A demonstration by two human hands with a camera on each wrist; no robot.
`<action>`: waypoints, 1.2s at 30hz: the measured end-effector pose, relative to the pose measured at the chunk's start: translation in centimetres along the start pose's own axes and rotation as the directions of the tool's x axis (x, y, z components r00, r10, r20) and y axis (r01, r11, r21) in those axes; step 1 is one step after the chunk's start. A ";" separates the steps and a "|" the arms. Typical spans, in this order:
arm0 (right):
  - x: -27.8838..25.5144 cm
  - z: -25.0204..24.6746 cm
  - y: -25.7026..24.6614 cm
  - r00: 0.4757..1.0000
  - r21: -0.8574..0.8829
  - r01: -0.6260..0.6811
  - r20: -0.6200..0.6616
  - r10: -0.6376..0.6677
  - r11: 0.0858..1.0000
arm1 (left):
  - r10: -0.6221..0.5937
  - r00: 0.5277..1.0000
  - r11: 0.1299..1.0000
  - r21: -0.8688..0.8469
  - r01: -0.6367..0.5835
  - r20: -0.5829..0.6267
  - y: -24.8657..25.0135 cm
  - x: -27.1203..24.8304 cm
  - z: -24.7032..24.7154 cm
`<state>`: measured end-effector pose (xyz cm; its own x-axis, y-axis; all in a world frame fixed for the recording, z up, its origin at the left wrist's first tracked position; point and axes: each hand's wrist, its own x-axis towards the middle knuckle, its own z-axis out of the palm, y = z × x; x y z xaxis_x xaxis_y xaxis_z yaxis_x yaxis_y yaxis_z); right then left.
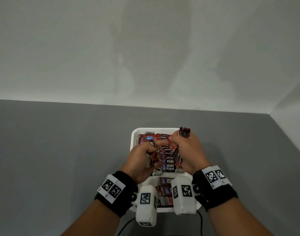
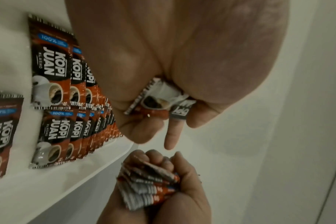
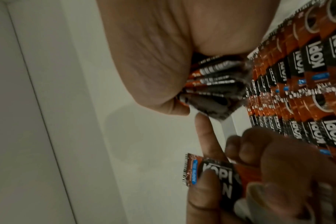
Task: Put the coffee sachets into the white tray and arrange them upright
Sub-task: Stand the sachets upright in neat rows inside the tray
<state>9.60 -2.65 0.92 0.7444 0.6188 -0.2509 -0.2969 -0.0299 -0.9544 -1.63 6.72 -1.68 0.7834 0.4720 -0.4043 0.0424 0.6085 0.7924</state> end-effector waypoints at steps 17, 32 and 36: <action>0.2 -0.5 -0.1 0.998 -0.087 0.065 -0.020 -0.067 0.994 | 0.365 0.930 0.864 0.388 -0.319 -0.047 -0.1 0.3 -1.9; -0.5 0.7 0.8 0.992 0.043 -0.049 0.115 0.043 0.998 | 0.294 0.934 0.724 0.591 -0.356 0.203 -0.1 0.4 0.9; -0.7 0.5 0.8 0.986 -0.062 -0.081 0.140 0.089 0.995 | 0.276 0.900 0.624 0.649 -0.435 0.339 0.6 0.5 0.6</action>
<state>8.57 -2.70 0.42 0.6237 0.7174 -0.3102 -0.3190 -0.1287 -0.9390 -0.86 6.89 -1.13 0.9264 0.3764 0.0092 0.0877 -0.2395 0.9669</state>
